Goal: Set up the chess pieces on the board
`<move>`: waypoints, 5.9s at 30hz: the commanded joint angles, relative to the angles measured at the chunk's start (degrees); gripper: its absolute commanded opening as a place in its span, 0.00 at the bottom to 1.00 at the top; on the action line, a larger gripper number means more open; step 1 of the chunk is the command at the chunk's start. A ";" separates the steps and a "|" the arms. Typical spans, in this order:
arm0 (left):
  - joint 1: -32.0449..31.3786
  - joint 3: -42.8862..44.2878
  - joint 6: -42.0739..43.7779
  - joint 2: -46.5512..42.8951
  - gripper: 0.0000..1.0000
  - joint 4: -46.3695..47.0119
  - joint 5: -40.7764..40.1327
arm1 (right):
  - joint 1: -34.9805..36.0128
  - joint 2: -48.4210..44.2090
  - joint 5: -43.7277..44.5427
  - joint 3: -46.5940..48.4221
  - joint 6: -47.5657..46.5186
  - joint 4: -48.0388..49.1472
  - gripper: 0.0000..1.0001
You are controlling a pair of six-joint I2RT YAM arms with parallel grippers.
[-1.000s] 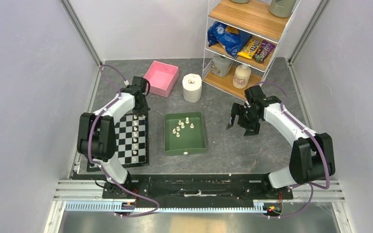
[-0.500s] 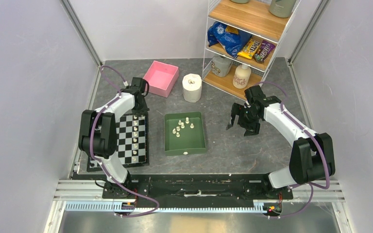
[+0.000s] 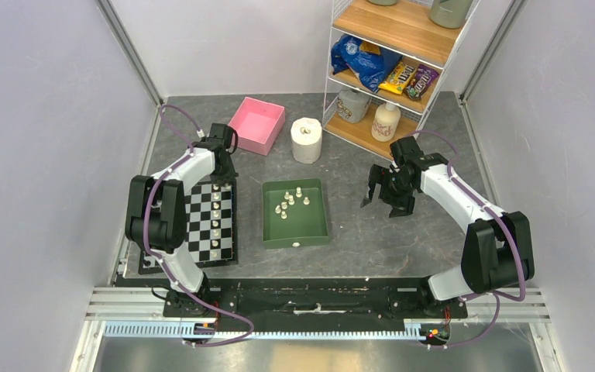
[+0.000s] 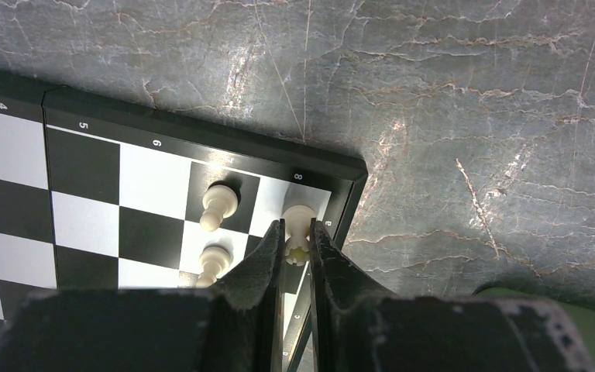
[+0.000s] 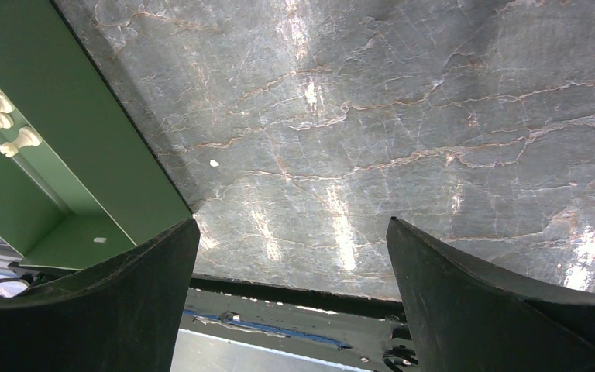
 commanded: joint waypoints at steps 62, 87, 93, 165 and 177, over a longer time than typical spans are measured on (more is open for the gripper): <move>-22.61 2.50 -2.39 -10.32 0.58 1.66 8.69 | -0.21 -2.43 -0.08 -0.24 -0.25 0.51 0.99; -26.06 6.92 -4.57 -1.08 0.49 2.07 9.06 | -0.21 -2.16 0.43 -0.24 -0.51 0.33 0.99; -26.12 6.89 -4.66 -0.91 0.48 1.92 9.08 | -0.26 -2.16 0.43 -0.29 -0.53 0.29 0.99; -26.30 0.76 -1.44 -0.29 0.31 -1.24 4.86 | -0.20 -1.30 0.54 -0.43 -0.82 0.55 0.99; -26.26 0.86 -1.32 -0.28 0.20 -0.98 5.23 | -0.20 -1.55 0.67 -0.80 -0.75 0.56 0.99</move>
